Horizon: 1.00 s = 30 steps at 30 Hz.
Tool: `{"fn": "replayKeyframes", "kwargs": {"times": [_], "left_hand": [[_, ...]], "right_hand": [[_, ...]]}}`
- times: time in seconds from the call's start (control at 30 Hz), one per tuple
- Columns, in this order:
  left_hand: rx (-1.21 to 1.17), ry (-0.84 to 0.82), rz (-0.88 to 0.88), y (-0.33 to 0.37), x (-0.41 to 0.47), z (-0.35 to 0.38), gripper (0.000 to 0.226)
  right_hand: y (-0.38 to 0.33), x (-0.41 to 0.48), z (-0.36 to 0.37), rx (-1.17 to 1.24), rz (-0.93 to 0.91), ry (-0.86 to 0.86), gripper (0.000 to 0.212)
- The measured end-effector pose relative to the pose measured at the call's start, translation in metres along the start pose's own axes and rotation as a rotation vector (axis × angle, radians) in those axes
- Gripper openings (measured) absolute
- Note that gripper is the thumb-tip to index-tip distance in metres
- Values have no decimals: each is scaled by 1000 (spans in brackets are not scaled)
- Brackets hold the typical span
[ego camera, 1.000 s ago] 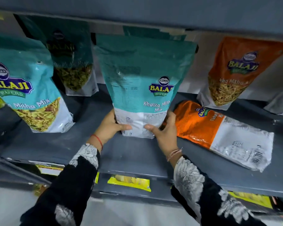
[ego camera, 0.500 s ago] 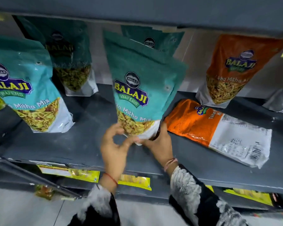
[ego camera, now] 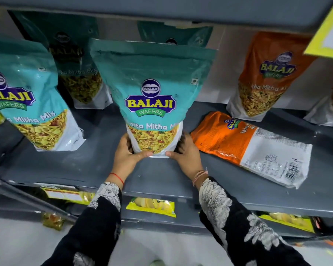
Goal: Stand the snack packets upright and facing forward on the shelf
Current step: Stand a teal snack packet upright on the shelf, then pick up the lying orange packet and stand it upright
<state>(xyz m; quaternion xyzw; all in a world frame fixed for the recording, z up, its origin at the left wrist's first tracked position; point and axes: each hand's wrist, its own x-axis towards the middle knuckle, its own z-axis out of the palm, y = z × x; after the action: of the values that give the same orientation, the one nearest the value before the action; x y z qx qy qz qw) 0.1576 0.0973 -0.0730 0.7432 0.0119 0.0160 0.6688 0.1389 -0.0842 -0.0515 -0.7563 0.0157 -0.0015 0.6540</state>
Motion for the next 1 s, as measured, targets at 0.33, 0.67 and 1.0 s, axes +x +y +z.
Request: {"fn": "replayKeyframes", "kwargs": {"times": [0.33,0.67,1.0], "left_hand": [[-118,203,-43,41,-126,157,12],[-475,-45,-522,82,-129,298,31],[-85,-116,-12,106,-88,275,92]], "right_hand": [[-55,2,-262,-804,-141,116,34],[-12,9,-319,-470,390,-599,50],[11,-37,-319,83,-129,-63,57]]}}
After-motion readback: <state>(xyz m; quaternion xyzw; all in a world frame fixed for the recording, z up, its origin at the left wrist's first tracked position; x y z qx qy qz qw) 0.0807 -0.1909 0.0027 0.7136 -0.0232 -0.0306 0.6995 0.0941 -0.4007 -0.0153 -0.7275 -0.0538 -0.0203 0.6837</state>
